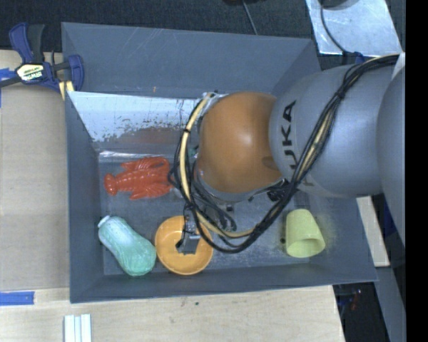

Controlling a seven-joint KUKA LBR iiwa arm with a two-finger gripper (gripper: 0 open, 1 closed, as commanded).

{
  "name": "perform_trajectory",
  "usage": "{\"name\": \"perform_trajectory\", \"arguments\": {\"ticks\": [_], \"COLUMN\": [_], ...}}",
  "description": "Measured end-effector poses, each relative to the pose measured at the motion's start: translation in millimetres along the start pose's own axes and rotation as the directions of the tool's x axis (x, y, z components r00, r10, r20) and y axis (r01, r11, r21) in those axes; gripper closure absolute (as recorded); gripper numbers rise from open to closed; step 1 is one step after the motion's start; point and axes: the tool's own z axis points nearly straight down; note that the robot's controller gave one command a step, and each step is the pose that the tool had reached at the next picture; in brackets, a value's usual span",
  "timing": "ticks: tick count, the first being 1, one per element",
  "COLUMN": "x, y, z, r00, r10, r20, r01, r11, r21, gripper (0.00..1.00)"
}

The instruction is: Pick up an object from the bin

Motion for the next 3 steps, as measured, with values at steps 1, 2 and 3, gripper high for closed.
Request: {"name": "perform_trajectory", "arguments": {"ticks": [1,2,3], "x": [-2.1,-34.4,-32.8], "y": [-1,-30,-21], "z": [-4,94,93], "r00": [1.0,0.977,0.963], "r10": [0.004,-0.212,-0.27], "r20": [0.007,0.005,0.01], "r01": [-0.004,0.212,0.27], "r11": [1.0,0.977,0.963], "r21": [-0.001,0.0,0.002], "gripper": [0.0,0.0,0.0]}}
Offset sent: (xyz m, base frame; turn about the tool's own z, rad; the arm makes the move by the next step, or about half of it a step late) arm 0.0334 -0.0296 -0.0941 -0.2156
